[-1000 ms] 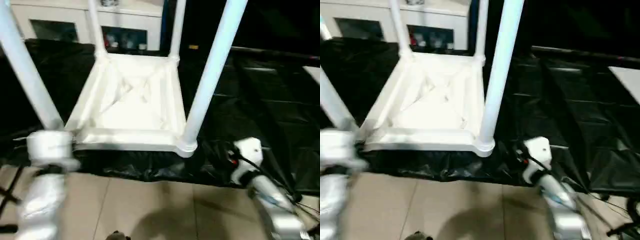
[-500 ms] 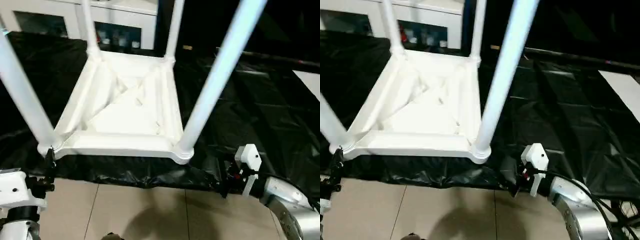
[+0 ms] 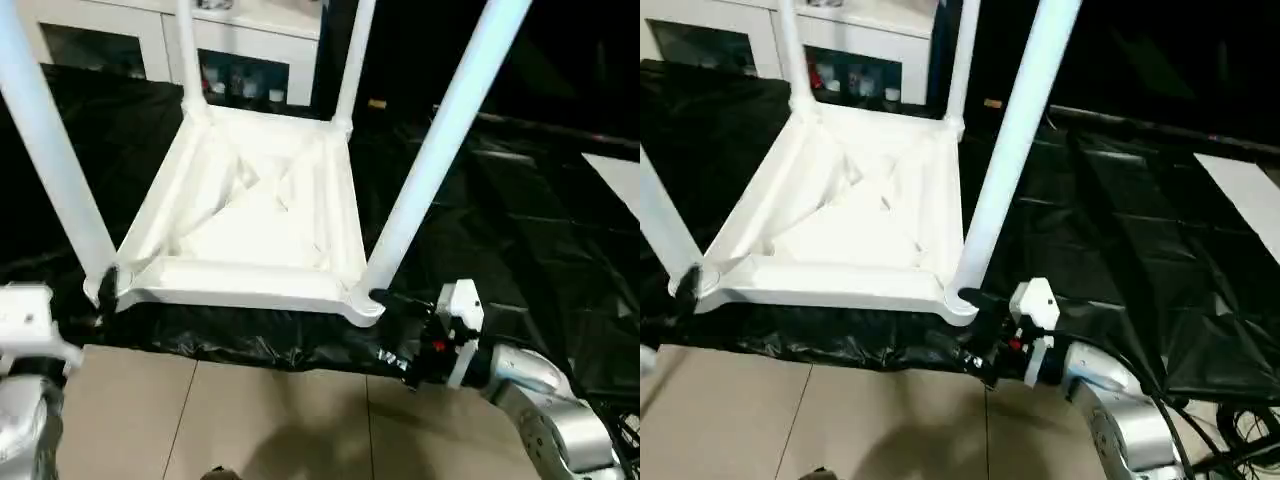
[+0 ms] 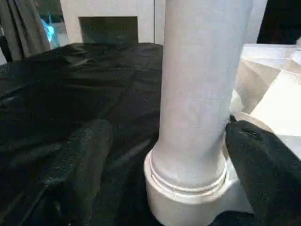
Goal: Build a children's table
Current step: Flip table
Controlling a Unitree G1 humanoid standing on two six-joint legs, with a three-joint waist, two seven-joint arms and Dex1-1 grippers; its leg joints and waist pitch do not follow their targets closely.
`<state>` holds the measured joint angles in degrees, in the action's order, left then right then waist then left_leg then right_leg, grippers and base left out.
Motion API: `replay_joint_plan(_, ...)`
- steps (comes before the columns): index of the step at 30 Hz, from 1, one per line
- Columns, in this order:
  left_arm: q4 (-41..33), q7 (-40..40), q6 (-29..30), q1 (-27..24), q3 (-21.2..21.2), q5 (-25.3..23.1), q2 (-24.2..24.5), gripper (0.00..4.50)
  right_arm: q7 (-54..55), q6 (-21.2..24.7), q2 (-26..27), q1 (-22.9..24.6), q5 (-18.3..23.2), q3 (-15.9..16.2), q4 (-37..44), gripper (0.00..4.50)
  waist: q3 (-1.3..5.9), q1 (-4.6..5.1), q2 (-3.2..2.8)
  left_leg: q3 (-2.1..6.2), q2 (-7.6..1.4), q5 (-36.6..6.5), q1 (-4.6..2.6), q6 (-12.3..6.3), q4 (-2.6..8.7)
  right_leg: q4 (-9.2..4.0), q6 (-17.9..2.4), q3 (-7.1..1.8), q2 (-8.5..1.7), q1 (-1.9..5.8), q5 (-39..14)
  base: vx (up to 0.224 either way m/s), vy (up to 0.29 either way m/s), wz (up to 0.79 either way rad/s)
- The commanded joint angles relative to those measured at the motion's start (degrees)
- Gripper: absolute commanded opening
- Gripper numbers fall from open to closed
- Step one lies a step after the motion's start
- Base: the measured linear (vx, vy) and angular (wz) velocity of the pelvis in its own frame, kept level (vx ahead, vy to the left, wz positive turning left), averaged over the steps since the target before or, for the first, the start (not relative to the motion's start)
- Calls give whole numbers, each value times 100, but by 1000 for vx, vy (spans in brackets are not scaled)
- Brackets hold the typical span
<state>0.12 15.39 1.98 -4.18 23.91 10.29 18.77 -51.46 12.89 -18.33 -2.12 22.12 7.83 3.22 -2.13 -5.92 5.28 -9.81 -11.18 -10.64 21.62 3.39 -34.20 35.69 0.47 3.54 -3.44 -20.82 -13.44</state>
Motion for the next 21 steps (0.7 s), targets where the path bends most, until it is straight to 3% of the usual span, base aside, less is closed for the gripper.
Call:
replay_joint_plan(1,300,66,90,222,-22,46,95,447,121,-76,9,-88,-48,-21,-143,450,185,-3,-168,166,-284,-2037,-148,346,574,-496,-671,-305,-482,54,-1042,0,0,0)
replay_joint_plan(5,777,384,90,709,-251,53,234,447,458,-245,218,-356,-286,-76,-526,450,193,0,-201,159,-273,-2069,-175,399,571,-503,-722,-310,-499,31,-1129,0,0,0)
replay_joint_plan(6,777,384,90,709,-251,53,234,447,458,-245,218,-356,-286,-76,-526,450,202,4,-188,168,-282,-2002,-161,416,579,-484,-748,-307,-499,57,-1042,0,0,0)
replay_joint_plan(7,873,408,154,879,-341,23,231,421,679,-340,301,-478,-451,-93,-704,450,208,2,-212,173,-290,-1940,-155,432,582,-465,-771,-306,-505,64,-948,0,0,0)
replay_joint_plan(10,977,392,166,1049,-435,-31,216,413,939,-490,372,-608,-680,-96,-887,450,206,15,-203,155,-280,-1961,-161,452,575,-467,-816,-304,-505,62,-974,0,0,0)
replay_joint_plan(12,989,337,252,1139,-521,-62,163,385,1282,-588,500,-756,-777,-218,-1087,450,213,17,-211,145,-276,-1939,-173,434,565,-464,-828,-311,-497,51,-943,0,0,0)
replay_joint_plan(16,896,207,376,1156,-657,-125,71,340,1636,-702,611,-896,-796,-380,-1271,450,215,26,-221,136,-284,-1885,-175,429,563,-447,-910,-311,-489,50,-806,0,0,0)
replay_joint_plan(21,581,-194,696,991,-750,-249,-185,307,1116,-547,634,-755,-549,-166,-950,450,225,21,-218,127,-287,-1710,-147,277,543,-436,-930,-313,-485,98,-581,0,0,0)
